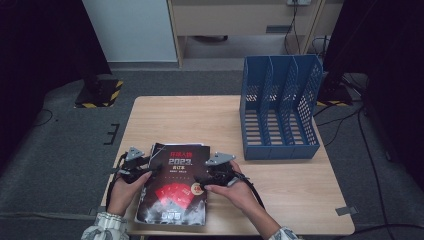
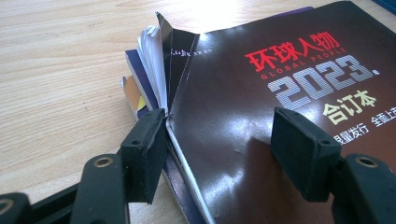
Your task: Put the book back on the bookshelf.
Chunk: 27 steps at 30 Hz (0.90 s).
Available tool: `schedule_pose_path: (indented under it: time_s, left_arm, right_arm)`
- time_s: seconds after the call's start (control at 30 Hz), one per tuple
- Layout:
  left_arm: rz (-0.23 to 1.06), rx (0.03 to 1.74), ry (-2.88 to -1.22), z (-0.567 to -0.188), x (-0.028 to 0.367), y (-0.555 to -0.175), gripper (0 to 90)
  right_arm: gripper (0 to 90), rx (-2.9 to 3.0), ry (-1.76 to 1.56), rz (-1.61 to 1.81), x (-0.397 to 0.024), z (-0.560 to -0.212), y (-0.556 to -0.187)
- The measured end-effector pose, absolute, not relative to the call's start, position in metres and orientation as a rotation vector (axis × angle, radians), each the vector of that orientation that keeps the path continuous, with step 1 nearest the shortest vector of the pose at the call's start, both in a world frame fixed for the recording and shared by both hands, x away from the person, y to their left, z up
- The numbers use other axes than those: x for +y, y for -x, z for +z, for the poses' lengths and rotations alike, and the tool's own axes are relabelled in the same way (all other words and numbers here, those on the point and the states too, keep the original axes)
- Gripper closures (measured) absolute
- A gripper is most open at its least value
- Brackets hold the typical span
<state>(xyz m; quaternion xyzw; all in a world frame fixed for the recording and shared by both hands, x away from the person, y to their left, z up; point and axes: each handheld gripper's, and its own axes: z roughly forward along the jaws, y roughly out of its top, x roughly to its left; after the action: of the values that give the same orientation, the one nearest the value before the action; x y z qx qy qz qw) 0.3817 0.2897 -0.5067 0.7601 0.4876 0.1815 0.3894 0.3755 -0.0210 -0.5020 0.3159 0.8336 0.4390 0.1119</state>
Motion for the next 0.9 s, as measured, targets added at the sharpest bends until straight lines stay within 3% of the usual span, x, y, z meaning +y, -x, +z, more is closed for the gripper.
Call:
schedule_pose_path:
  time_s: [0.53,0.9]
  left_arm:
    - [0.473,1.238,-1.942,-0.506,0.288,-0.381,35.3]
    - [0.470,1.241,-1.934,-0.507,0.288,-0.381,34.8]
  right_arm:
    - [11.6,2.533,-1.071,1.387,-0.029,-0.524,-0.381]
    - [13.7,2.571,-1.045,1.410,-0.023,-0.525,-0.380]
